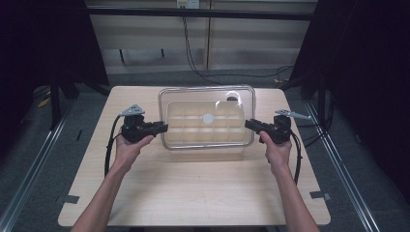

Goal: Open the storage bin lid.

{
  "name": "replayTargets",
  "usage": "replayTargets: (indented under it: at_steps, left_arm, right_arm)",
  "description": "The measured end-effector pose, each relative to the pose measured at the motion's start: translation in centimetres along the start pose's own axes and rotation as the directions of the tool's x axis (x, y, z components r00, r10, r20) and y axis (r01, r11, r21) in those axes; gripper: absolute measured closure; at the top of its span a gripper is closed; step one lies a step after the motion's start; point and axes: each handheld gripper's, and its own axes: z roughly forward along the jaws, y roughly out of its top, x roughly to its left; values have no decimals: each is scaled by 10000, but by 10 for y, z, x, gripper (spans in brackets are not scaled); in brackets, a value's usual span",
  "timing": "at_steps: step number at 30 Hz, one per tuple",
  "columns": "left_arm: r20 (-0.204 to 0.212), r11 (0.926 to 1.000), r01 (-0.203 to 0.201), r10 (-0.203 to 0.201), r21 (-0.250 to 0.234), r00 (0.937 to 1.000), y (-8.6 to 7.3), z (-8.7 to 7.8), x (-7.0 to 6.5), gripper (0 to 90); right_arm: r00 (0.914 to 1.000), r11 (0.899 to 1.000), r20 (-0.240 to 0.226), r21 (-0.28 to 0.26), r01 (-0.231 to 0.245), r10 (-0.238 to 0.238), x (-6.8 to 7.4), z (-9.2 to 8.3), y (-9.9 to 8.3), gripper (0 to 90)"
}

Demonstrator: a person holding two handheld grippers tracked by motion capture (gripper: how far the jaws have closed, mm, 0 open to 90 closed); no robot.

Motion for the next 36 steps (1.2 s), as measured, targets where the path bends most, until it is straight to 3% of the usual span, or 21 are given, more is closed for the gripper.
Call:
replayTargets:
  at_steps: [3,23,36]
  left_arm:
    - [-14,9999,106,-106,-89,9999,0,-2,1,718]
    - [94,9995,-126,128,-277,9999,7,-15,-4,734]
    - [144,9992,-264,269,-311,9995,11,-23,-14,739]
  right_arm:
    - [9999,10000,-87,-2,67,-67,3,0,1,676]
    - [9979,9992,-523,-180,364,-373,13,-14,11,696]
    - [9960,9977,-649,-302,601,-619,20,-27,16,703]
